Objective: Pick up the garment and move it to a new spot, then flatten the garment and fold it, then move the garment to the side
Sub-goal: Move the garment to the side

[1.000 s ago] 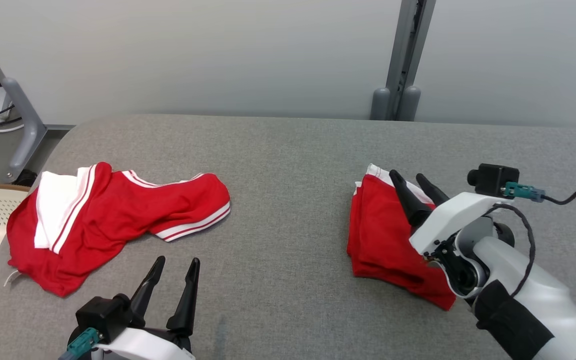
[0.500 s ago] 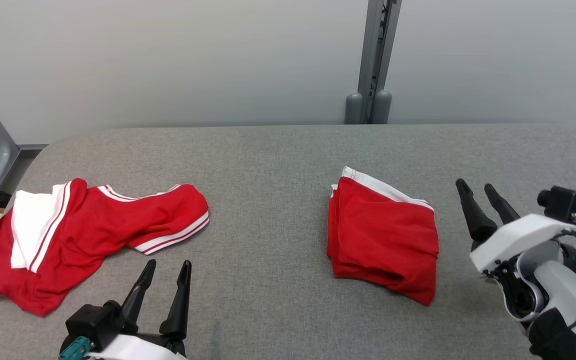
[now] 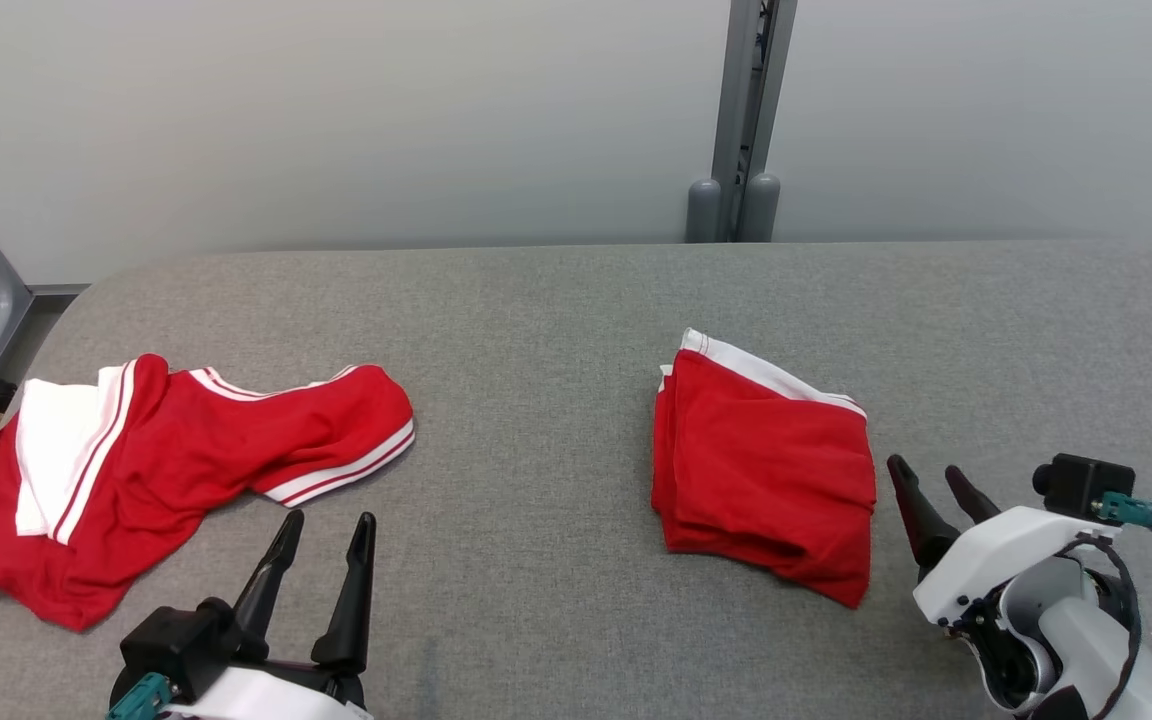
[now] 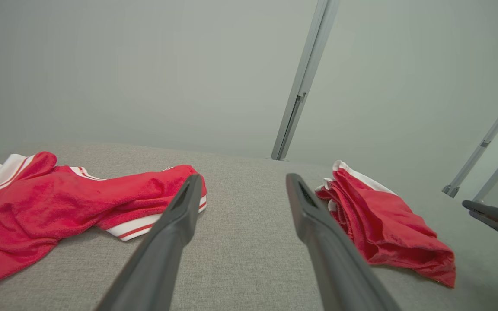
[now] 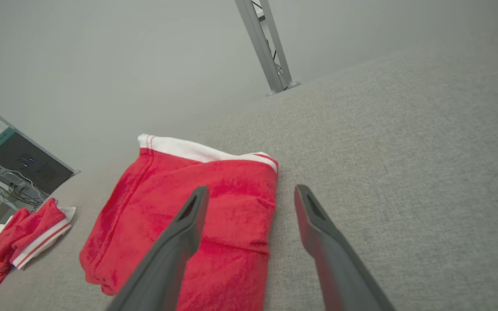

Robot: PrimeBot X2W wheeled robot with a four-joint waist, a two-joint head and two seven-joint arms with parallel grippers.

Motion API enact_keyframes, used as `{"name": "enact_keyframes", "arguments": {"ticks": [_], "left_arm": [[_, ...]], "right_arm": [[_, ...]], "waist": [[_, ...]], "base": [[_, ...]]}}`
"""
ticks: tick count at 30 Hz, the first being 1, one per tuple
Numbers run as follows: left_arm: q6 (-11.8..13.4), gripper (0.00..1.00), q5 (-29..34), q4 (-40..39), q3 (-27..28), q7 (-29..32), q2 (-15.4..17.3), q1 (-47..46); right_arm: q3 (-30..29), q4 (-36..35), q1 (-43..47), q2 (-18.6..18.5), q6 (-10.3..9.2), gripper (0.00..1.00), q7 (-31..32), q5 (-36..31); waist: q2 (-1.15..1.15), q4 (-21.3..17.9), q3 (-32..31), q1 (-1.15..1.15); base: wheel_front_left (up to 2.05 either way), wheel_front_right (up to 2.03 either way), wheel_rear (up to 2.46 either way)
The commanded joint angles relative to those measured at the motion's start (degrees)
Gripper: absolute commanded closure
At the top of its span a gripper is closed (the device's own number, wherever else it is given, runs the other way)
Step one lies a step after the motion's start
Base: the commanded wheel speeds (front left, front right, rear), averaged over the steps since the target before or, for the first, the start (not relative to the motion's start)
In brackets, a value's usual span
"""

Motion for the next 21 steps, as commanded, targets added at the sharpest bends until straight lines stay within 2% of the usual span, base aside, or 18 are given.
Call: {"name": "enact_keyframes", "arguments": {"ticks": [1,11,17,21], "left_arm": [[-0.2,0.00,0.4,0.2,0.2,0.0,0.0,0.2],[-0.9,0.00,0.3,1.6,-0.7,0.0,0.3,-1.0],[-1.1,0.00,0.0,2.1,-0.8,0.0,0.6,-1.6],[-1.1,0.00,-0.2,2.4,-0.7,0.0,0.9,-1.9]], "right_arm": [[-0.1,2.1,-1.7,0.1,0.02,0.00,2.6,-0.8],[-2.1,17.0,-12.8,3.7,0.01,0.00,18.6,-2.7],[-4.2,23.6,-15.5,4.3,0.02,0.00,21.7,-2.7],[-5.8,25.2,-15.0,4.8,0.02,0.00,22.1,-2.7]], "waist": [[0.00,0.2,0.1,0.00],[0.00,2.4,1.2,0.00],[0.00,4.0,1.6,0.00],[0.00,5.0,2.2,0.00]], "base": [[0.00,0.00,0.00],[0.00,0.00,0.00],[0.00,0.00,0.00],[0.00,0.00,0.00]]}}
